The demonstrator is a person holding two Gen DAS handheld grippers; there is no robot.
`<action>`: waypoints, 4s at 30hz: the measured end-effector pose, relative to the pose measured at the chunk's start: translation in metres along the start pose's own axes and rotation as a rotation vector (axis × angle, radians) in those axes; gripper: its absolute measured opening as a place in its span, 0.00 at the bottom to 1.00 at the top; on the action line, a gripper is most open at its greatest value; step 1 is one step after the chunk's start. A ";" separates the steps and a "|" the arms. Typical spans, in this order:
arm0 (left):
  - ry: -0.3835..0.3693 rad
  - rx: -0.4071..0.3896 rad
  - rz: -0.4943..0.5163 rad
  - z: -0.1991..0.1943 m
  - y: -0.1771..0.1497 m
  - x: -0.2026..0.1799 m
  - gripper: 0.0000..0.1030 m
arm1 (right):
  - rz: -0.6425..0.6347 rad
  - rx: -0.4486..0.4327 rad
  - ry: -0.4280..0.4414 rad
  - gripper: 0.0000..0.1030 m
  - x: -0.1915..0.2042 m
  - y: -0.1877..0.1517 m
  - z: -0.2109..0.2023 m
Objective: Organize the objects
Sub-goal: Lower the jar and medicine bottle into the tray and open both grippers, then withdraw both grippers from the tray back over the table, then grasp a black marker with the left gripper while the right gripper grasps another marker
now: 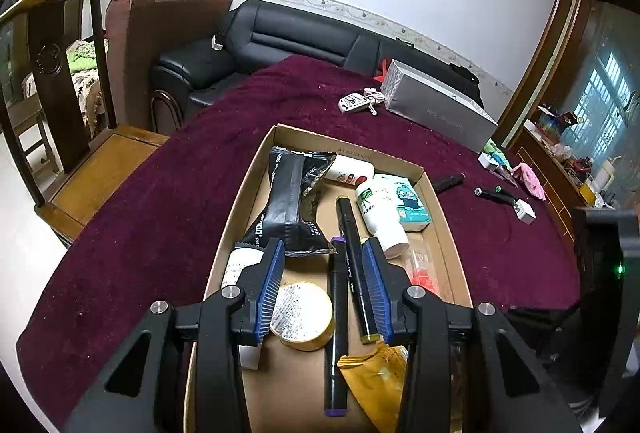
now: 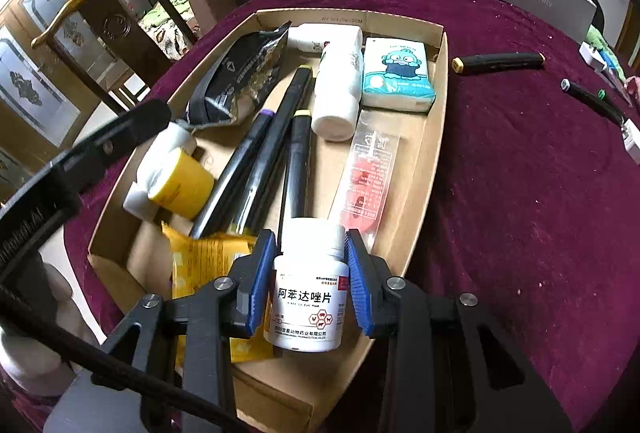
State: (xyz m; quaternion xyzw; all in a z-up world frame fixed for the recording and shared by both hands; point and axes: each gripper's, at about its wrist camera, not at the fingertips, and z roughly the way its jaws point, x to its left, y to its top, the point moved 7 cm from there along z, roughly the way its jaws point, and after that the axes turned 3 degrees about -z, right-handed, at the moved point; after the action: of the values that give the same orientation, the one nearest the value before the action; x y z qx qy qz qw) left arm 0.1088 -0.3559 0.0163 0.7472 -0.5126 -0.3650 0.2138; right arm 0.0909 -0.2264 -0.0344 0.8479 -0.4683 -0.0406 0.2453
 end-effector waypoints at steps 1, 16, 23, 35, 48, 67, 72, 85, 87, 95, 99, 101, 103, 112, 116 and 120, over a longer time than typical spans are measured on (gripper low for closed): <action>-0.001 0.000 -0.002 -0.001 0.000 0.000 0.35 | -0.011 -0.002 -0.011 0.33 0.002 -0.002 -0.001; 0.037 -0.030 0.013 -0.017 -0.002 -0.001 0.42 | -0.064 -0.019 -0.068 0.31 0.009 -0.019 -0.001; 0.051 -0.041 0.030 -0.023 -0.003 -0.006 0.51 | -0.024 -0.027 -0.041 0.32 0.007 -0.018 -0.002; 0.078 -0.031 0.064 -0.026 -0.006 -0.016 0.52 | 0.023 -0.127 0.023 0.47 0.001 -0.009 -0.030; 0.101 -0.006 0.158 -0.021 -0.014 -0.058 0.52 | 0.169 -0.157 0.040 0.51 -0.061 -0.023 -0.046; -0.002 0.081 0.410 0.053 0.020 -0.185 0.52 | 0.437 -0.243 -0.046 0.51 -0.227 -0.034 -0.083; 0.028 0.128 0.570 0.114 0.034 -0.227 0.52 | 0.551 -0.293 -0.043 0.51 -0.281 -0.035 -0.097; 0.130 0.288 0.546 0.243 0.048 -0.230 0.52 | 0.707 -0.344 -0.099 0.55 -0.356 -0.055 -0.110; 0.139 0.314 0.560 0.252 0.043 -0.229 0.52 | 0.708 -0.342 -0.095 0.55 -0.357 -0.054 -0.110; 0.026 0.403 0.467 0.249 0.030 -0.226 0.11 | 0.688 -0.330 -0.090 0.55 -0.355 -0.045 -0.111; -0.038 0.417 0.441 0.232 0.014 -0.230 0.11 | 0.721 -0.330 -0.070 0.55 -0.359 -0.039 -0.109; -0.066 0.425 0.422 0.223 0.008 -0.232 0.11 | 0.744 -0.330 -0.035 0.55 -0.360 -0.033 -0.105; -0.094 0.432 0.403 0.211 0.002 -0.236 0.11 | 0.753 -0.329 -0.006 0.55 -0.359 -0.023 -0.100; -0.227 0.387 0.396 0.149 -0.009 -0.249 0.11 | 0.745 -0.192 0.048 0.55 -0.340 0.061 -0.031; -0.259 0.355 0.404 0.128 -0.007 -0.246 0.11 | 0.785 -0.161 -0.043 0.55 -0.349 0.081 -0.015; -0.271 0.322 0.415 0.117 -0.006 -0.241 0.11 | 0.848 -0.145 -0.072 0.55 -0.361 0.091 -0.006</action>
State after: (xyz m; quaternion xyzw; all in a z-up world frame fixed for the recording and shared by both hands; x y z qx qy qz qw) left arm -0.0274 -0.1248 0.0161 0.5953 -0.7296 -0.3238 0.0921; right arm -0.1788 0.0297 -0.0460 0.5590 -0.7794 0.0011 0.2828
